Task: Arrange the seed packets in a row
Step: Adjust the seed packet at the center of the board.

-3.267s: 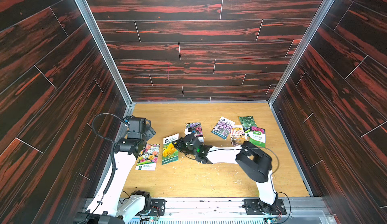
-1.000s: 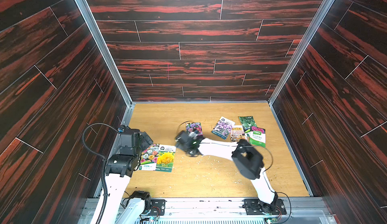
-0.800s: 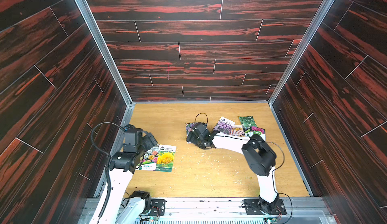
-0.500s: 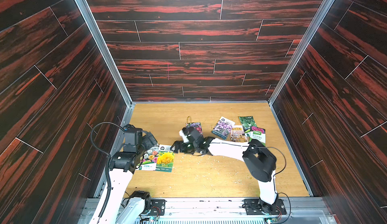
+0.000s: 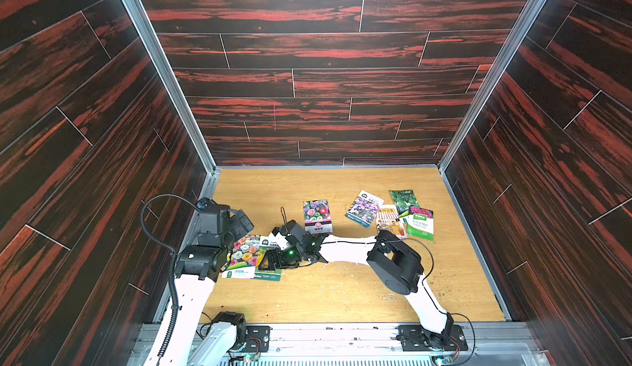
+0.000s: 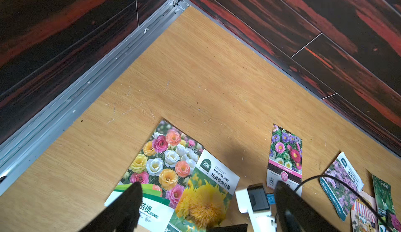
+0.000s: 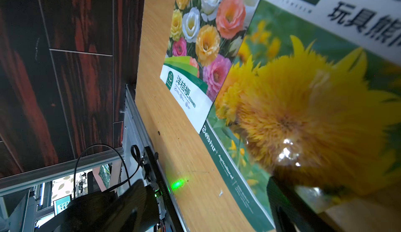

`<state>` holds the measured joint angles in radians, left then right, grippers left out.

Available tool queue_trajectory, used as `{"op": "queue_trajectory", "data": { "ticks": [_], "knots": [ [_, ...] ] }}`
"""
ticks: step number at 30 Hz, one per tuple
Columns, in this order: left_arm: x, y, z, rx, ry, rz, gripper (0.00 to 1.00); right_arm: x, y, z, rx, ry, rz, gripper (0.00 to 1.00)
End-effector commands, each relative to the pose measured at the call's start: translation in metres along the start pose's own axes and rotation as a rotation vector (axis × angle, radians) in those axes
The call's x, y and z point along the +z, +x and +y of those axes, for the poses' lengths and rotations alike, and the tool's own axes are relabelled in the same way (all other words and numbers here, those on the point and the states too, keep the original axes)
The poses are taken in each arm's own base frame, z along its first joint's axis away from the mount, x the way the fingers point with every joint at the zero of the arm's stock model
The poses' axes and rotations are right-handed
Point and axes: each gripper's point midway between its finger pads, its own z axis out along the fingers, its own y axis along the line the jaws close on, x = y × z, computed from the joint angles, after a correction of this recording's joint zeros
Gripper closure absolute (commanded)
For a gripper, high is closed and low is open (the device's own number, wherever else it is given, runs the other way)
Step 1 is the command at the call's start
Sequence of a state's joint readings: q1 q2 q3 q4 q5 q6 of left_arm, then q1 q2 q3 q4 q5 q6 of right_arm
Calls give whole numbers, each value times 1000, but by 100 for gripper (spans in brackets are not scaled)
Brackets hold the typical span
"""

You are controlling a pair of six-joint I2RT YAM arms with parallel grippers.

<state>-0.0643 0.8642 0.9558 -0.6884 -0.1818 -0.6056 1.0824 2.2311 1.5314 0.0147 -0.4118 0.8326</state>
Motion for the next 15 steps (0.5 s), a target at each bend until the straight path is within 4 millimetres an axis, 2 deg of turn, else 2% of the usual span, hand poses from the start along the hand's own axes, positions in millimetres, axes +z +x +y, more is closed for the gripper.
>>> {"op": "queue_trajectory", "data": {
  "ticks": [1,15],
  "knots": [
    [0,3,9,8,-39,12,4,3,8,-10,34,9,36,11],
    [-1,4,10,8,-41,15,4,-1,8,-40,112,103,20,12]
  ]
}}
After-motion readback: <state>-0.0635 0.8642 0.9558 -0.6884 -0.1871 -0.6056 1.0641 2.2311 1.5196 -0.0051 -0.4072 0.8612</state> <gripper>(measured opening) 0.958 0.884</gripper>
